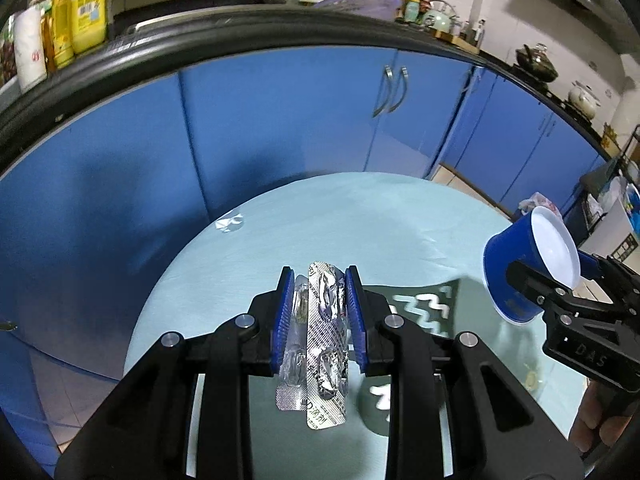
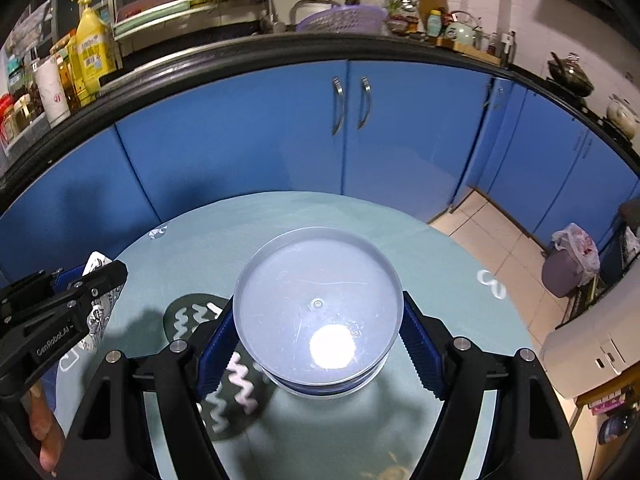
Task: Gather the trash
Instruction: 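Carry the blister packs and blue tin in both grippers over the black bin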
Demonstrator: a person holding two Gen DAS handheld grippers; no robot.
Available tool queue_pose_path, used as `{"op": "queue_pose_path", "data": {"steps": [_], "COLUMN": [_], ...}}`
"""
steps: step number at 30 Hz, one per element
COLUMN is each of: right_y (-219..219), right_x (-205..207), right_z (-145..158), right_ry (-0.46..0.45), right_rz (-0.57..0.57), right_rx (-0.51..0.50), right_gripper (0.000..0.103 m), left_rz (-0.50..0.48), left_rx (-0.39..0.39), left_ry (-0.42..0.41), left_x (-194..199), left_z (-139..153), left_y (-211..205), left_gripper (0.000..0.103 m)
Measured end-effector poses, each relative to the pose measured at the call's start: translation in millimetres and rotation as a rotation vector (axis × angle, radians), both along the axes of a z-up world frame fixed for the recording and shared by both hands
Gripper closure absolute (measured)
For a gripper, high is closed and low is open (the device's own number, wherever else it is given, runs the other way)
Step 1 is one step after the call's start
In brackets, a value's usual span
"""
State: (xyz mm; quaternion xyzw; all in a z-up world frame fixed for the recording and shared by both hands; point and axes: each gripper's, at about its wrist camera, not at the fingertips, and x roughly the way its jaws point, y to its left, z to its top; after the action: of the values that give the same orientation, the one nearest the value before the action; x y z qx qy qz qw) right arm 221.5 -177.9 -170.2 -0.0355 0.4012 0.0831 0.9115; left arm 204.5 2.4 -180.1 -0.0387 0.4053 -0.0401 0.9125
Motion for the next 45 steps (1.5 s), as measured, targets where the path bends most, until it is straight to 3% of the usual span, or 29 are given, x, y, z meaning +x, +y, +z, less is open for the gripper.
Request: {"op": "queue_pose_path", "data": {"steps": [25, 45], "right_y": [-132.7, -227.0], "right_x": [-113.5, -200.2], "right_z": [44.6, 55.6], "right_ry": [-0.113, -0.168], "right_rz": [-0.198, -0.383], "right_rx": [0.035, 0.050], "right_gripper": [0.030, 0.030], "left_rz": [-0.215, -0.443], "left_rx": [0.076, 0.113], "left_ry": [-0.087, -0.116], "left_x": [-54.7, -100.6], "left_z": [45.5, 54.2], "left_y": [-127.5, -246.4], "left_gripper": [0.076, 0.076]}}
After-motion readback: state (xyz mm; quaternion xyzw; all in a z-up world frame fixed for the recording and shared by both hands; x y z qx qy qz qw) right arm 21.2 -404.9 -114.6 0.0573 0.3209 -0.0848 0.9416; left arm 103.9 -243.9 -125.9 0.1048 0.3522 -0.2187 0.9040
